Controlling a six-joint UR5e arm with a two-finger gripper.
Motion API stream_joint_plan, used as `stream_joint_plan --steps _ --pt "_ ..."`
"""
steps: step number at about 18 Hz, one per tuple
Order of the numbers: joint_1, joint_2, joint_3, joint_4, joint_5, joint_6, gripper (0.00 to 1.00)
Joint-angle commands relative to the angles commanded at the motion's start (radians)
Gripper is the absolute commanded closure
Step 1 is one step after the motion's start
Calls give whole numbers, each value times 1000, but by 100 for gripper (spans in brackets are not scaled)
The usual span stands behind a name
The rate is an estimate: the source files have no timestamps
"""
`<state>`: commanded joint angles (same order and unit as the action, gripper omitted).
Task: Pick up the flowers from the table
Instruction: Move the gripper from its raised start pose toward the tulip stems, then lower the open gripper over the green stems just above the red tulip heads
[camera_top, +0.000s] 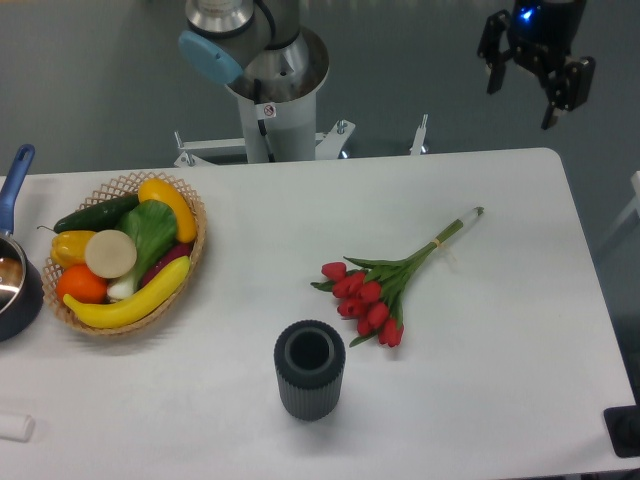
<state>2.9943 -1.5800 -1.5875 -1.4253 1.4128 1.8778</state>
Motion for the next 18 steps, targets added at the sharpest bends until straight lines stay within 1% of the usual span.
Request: stream_joint_plan --steps 1,2,7,11,13,15,18 --pt "-2 2 -6 17 0 -28 0" --pt "-3 3 -11 20 0 -51 0" --pt "-50 2 -42 22 3 -190 0" --pt "-71 -6 -74 22 2 -244 0" --pt "-92 -9 -89 26 2 -255 0" --pt "-100 -12 -117 55 2 -278 0" --pt "-103 -20 -163 143 2 -298 0"
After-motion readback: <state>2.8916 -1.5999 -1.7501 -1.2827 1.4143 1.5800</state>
